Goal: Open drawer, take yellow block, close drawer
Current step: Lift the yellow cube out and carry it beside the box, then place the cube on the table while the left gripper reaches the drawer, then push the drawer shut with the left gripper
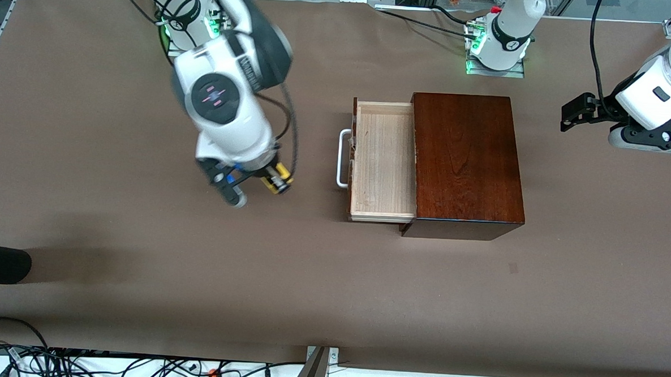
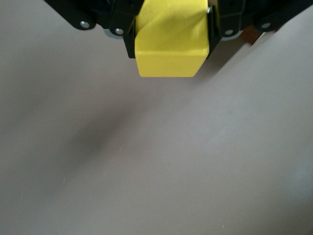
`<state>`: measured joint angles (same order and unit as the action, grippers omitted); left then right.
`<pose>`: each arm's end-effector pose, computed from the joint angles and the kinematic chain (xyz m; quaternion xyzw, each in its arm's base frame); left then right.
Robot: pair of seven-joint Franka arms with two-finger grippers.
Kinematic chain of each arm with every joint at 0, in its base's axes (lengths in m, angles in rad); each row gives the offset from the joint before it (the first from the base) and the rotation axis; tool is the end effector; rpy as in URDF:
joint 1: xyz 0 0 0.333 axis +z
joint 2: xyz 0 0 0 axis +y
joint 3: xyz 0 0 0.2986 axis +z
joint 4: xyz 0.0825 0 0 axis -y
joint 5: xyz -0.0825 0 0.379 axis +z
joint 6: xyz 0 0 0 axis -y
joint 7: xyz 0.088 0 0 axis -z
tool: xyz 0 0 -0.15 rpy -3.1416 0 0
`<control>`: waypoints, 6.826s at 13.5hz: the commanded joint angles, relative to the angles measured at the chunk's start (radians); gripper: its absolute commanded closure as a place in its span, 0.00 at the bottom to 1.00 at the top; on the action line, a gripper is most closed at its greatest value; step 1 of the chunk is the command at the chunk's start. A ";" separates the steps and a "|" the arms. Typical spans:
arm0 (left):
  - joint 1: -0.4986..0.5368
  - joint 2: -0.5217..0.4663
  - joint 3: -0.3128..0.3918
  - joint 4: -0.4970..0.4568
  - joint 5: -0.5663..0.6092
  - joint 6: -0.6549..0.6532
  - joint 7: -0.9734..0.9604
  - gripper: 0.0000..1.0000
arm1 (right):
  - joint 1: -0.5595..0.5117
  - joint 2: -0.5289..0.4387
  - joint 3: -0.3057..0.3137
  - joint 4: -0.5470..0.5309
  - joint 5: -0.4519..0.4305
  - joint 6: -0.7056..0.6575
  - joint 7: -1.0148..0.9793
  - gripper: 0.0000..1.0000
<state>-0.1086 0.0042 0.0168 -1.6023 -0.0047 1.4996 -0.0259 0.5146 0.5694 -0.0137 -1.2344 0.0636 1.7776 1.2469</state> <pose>0.5346 -0.0500 0.5416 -0.9980 0.0329 0.0535 0.0008 0.6112 0.3461 0.3807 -0.9286 0.3697 0.0293 0.0075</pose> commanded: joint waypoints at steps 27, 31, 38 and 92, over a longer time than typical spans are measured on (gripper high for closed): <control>-0.397 0.502 -0.393 0.234 0.116 0.292 0.702 0.00 | -0.248 -0.059 -0.134 -0.683 0.016 0.430 -1.291 0.56; -0.471 0.586 -0.393 0.232 0.176 0.359 0.843 0.00 | -0.248 -0.068 -0.134 -0.674 0.016 0.419 -1.291 0.01; -0.496 0.695 -0.388 0.234 0.290 0.399 0.833 0.00 | -0.249 -0.212 -0.163 -0.584 0.016 0.245 -1.275 0.00; -0.448 0.620 -0.342 0.267 0.326 0.033 0.106 0.00 | -0.534 -0.533 -0.002 -0.313 -0.068 -0.273 -1.279 0.00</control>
<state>-0.5349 0.6453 -0.3309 -1.3905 0.3768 1.5580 0.2301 0.0007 0.0567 -0.0359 -1.5374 0.0065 1.5149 -0.0337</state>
